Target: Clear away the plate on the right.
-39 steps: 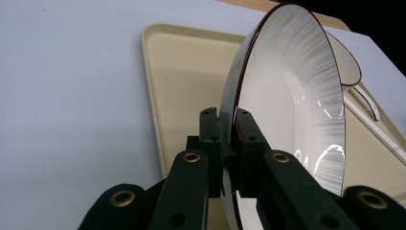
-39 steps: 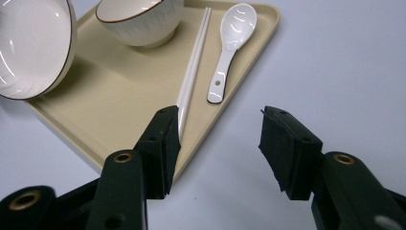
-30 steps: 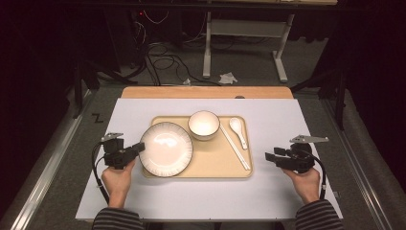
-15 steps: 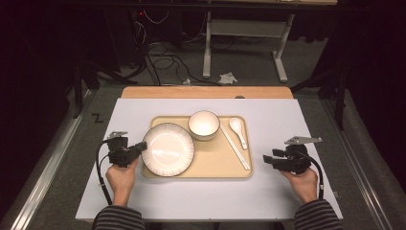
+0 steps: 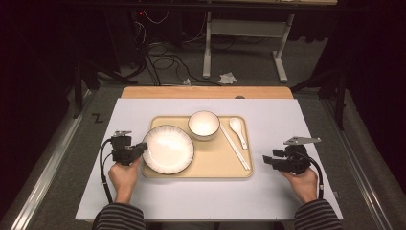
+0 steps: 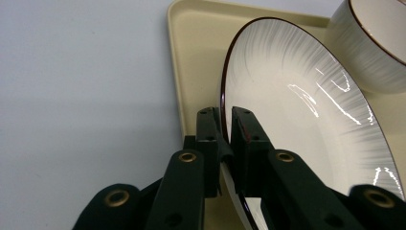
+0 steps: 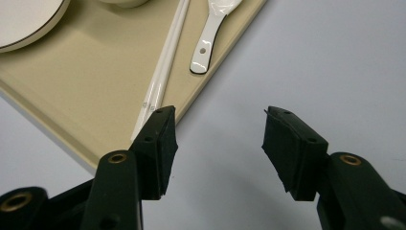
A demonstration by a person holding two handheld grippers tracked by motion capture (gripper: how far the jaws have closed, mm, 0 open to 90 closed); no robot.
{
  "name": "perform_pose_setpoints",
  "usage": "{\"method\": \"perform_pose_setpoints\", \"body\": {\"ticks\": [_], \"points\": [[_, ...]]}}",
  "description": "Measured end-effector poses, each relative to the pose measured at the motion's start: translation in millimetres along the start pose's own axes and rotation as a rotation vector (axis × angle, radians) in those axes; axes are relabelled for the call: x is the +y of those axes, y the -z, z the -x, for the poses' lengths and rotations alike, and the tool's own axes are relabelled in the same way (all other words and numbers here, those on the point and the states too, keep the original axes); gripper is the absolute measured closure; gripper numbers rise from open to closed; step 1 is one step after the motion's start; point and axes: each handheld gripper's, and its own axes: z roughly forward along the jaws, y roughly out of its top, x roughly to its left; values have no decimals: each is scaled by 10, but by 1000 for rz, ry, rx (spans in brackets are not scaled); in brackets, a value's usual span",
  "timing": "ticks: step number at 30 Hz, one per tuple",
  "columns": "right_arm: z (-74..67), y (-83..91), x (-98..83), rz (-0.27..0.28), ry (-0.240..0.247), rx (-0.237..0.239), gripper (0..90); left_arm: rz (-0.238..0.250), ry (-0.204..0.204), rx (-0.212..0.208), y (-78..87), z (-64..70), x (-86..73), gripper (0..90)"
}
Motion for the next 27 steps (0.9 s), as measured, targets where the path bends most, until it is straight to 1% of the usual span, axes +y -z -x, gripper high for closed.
{"method": "perform_pose_setpoints", "body": {"ticks": [1, 2, 3, 7, 9, 11, 14, 18, 20, 22, 27], "points": [[0, 0, 0, 0, 0, 0, 464, 0, 0, 0, 0, 0, 0, 818], [0, -1, -1, 0, -4, -1, 464, 0, -2, 12, -22, 8, 0, 818], [0, -6, -3, -5, -1, -2, 464, -6, -8, 14, -36, 1, 2, 811], [-15, -16, -3, -13, 9, -7, 464, -3, -7, 26, -64, 6, 3, 796], [-19, -17, -3, -15, 11, -9, 464, -12, -13, 41, -82, 1, 2, 792], [-18, -11, -1, -22, 15, -10, 464, -22, -9, 54, -109, -7, 0, 787], [-13, -10, -4, -12, 10, -14, 464, -36, -13, 69, -148, -14, 1, 780], [-5, -14, -6, -11, 17, -15, 464, -51, -29, 87, -180, -12, -4, 765], [-13, -12, -3, -21, 19, -18, 464, -62, -37, 101, -202, -9, -8, 752], [-18, -11, -3, -25, 19, -18, 463, -71, -45, 108, -220, -5, -12, 718], [-12, -9, -3, -21, 19, -20, 464, -87, -69, 108, -260, -1, -21, 577]]}}
